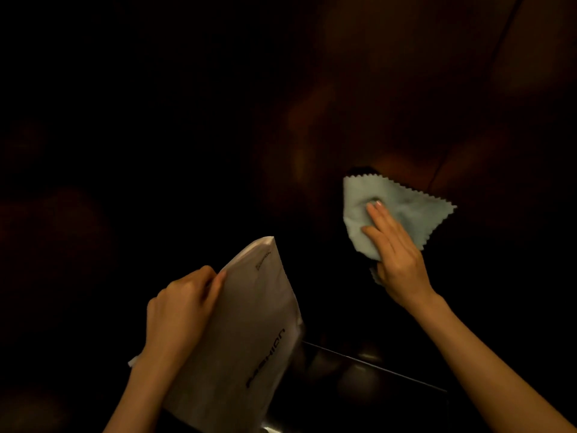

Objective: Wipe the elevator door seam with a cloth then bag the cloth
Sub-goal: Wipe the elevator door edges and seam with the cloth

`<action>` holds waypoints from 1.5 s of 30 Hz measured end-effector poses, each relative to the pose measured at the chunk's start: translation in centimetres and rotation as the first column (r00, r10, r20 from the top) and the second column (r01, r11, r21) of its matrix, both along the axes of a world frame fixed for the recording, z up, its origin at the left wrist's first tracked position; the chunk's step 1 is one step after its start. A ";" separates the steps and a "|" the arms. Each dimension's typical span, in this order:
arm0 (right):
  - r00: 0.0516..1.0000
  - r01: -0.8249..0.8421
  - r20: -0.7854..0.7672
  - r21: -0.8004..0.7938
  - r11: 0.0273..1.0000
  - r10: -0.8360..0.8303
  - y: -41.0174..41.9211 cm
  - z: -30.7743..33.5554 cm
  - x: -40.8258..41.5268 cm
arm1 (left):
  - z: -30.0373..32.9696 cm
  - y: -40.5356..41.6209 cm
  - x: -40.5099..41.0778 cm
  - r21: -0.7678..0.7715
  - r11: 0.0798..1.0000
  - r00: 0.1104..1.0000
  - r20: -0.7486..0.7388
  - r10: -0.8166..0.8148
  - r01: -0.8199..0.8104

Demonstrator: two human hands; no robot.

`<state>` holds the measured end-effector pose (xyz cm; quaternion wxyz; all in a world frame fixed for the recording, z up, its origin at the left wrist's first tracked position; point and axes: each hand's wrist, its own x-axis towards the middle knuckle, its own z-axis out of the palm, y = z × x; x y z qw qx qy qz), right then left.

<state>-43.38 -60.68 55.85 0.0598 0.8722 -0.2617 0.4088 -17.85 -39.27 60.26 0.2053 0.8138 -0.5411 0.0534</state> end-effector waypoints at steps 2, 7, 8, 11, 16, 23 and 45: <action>0.999 -0.047 0.023 -0.004 0.999 0.047 0.5 0.7 2.8 | -0.1 1.5 1.0 0.001 0.999 0.998 -0.025 0.055 -0.055; 0.989 -0.067 0.131 0.036 0.997 0.062 1.6 1.5 10.5 | 0.1 5.1 4.5 0.023 0.974 0.970 -0.088 0.226 -0.225; 0.986 -0.074 0.151 0.044 0.996 0.066 1.7 1.7 12.2 | 0.2 5.6 5.5 0.026 0.967 0.963 -0.091 0.254 -0.253; 0.973 -0.117 0.210 0.081 0.990 0.098 2.6 2.7 17.5 | 0.7 6.6 7.9 0.004 0.965 0.962 -0.067 0.263 -0.264; 0.958 -0.211 0.216 0.082 0.974 0.189 3.3 4.2 25.0 | 1.1 6.6 10.1 0.059 0.977 0.976 -0.060 0.208 -0.205; 0.922 -0.333 0.290 0.259 0.906 0.256 2.5 6.8 31.2 | 1.7 5.2 10.7 0.184 0.968 0.983 -0.030 0.178 -0.170; 0.820 -0.531 0.371 0.210 0.821 0.436 0.0 13.6 38.3 | 5.9 0.1 12.2 0.238 0.924 0.954 0.039 0.298 -0.299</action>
